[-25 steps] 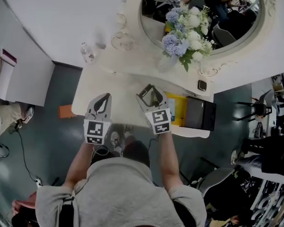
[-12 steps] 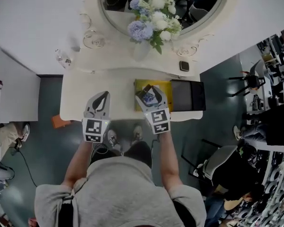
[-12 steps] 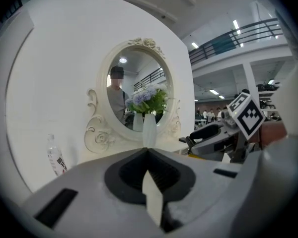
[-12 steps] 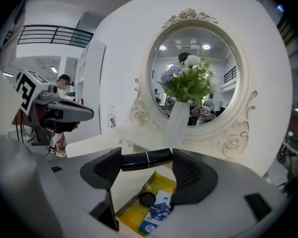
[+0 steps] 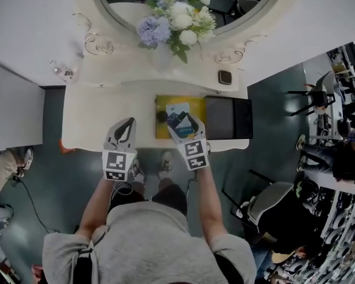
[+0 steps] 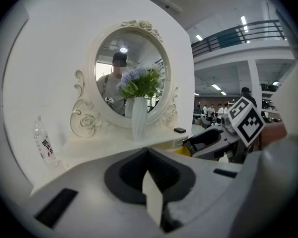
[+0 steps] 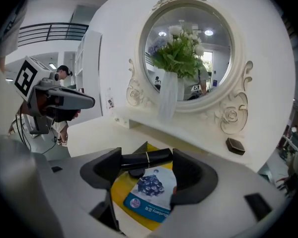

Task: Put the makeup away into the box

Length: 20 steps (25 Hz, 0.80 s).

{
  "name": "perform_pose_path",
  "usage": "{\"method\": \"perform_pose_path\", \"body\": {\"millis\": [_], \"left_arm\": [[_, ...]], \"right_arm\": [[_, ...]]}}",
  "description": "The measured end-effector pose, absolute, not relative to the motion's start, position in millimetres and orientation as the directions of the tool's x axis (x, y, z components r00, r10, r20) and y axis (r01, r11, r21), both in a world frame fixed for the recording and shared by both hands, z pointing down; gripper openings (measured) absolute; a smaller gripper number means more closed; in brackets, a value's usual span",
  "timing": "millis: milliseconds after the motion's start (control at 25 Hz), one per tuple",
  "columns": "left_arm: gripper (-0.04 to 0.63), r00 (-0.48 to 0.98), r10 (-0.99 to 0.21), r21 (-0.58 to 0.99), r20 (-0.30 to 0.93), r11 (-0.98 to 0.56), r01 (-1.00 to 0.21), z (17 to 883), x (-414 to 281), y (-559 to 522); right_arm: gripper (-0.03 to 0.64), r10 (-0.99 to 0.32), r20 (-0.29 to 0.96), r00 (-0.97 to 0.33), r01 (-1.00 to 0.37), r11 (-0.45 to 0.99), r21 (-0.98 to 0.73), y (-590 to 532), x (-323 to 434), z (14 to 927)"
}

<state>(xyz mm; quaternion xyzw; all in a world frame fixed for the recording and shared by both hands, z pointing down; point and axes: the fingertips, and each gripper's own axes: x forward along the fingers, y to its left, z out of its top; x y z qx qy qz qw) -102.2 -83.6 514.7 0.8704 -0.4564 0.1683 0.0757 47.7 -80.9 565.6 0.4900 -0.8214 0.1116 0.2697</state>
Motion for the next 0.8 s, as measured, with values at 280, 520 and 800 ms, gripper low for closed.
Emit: {"method": "perform_pose_path", "body": {"millis": [280, 520, 800], "left_arm": [[0.0, 0.473, -0.774, 0.003, 0.421, -0.52, -0.854, 551, -88, -80], [0.0, 0.433, -0.774, 0.018, 0.463, -0.48, -0.877, 578, -88, -74], [0.0, 0.398, -0.776, 0.034, 0.489, -0.438, -0.898, 595, -90, -69]], "right_arm": [[0.327, -0.654, 0.625, -0.426, -0.814, 0.578, 0.051, -89, 51, 619], [0.327, -0.581, 0.687, -0.436, -0.777, 0.628, 0.038, -90, 51, 656], [0.327, -0.515, 0.75, -0.415, -0.752, 0.658, 0.036, -89, 53, 683]]}}
